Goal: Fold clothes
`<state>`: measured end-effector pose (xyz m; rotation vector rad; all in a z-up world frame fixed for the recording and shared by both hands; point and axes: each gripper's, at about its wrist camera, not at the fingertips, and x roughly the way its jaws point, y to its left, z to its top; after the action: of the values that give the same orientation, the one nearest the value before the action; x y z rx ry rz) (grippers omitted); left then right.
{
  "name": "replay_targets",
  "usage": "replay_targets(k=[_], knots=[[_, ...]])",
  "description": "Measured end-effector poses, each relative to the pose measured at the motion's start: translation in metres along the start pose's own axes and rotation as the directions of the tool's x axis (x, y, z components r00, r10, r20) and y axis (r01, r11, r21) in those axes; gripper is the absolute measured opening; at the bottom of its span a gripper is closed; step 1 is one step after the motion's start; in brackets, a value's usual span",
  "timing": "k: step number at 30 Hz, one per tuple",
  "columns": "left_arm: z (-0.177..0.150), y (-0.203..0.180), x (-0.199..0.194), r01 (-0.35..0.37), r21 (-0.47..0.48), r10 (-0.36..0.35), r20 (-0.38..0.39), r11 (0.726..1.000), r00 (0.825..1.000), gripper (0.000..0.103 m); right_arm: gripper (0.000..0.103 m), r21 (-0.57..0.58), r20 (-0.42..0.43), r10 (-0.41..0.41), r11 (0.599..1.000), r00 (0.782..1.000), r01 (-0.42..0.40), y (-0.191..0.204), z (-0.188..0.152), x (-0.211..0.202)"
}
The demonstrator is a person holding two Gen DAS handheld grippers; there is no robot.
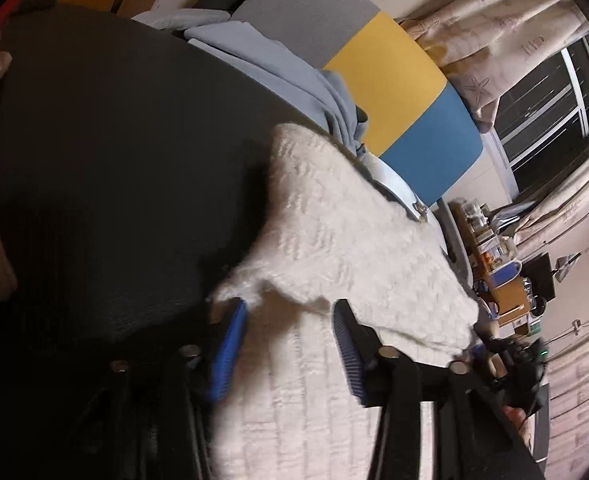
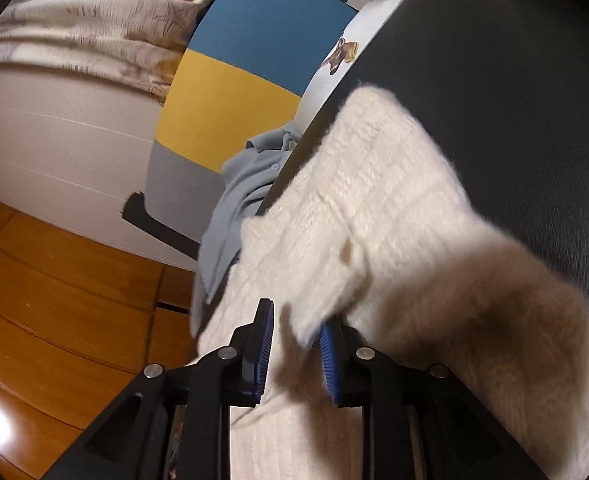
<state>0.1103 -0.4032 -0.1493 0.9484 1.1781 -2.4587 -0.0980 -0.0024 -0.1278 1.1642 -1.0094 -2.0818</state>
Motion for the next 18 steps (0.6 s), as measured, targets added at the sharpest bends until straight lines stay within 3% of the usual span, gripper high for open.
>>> replay_targets(k=[2,3,5,8,10,12,14,16,18], knots=[[0.001,-0.004,-0.006,-0.055,0.038,0.055,-0.003,0.998,0.998,0.043,0.018,-0.076,0.018,-0.041,0.996,0.999,0.042,0.013,0.004,-0.004],[0.001,-0.006,-0.008,-0.083,0.058,0.084,-0.005,0.995,0.996,0.043,0.011,-0.116,0.036,-0.039,0.992,0.999,0.043,0.020,0.006,-0.008],[0.004,-0.010,-0.020,-0.059,0.062,0.058,0.022,0.996,0.998,0.043,0.011,-0.193,0.036,-0.108,0.975,0.994,0.113,0.027,0.010,-0.010],[0.012,-0.019,-0.036,-0.025,0.076,0.020,0.065,0.997,0.998,0.047,0.010,-0.201,-0.030,-0.208,0.960,0.978,0.198,0.012,0.006,-0.008],[0.020,-0.028,-0.042,-0.014,0.101,0.004,0.097,0.995,0.995,0.047,0.008,-0.172,-0.016,-0.191,0.967,0.981,0.186,0.005,0.005,-0.018],[0.028,-0.039,-0.043,-0.029,0.153,0.010,0.120,0.988,0.993,0.047,0.015,-0.146,0.018,-0.183,0.972,0.983,0.184,0.002,0.007,-0.030],[0.036,-0.047,-0.042,-0.038,0.197,0.012,0.135,0.980,0.991,0.047,0.029,-0.170,0.094,-0.200,0.962,0.975,0.214,0.014,0.010,-0.043],[0.045,-0.052,-0.035,-0.038,0.220,0.009,0.135,0.975,0.991,0.047,0.050,-0.256,0.143,-0.203,0.938,0.969,0.234,0.036,0.013,-0.048],[0.056,-0.062,-0.020,-0.044,0.228,0.015,0.128,0.973,0.992,0.047,0.059,-0.367,0.118,-0.194,0.903,0.974,0.224,0.061,0.013,-0.040]])
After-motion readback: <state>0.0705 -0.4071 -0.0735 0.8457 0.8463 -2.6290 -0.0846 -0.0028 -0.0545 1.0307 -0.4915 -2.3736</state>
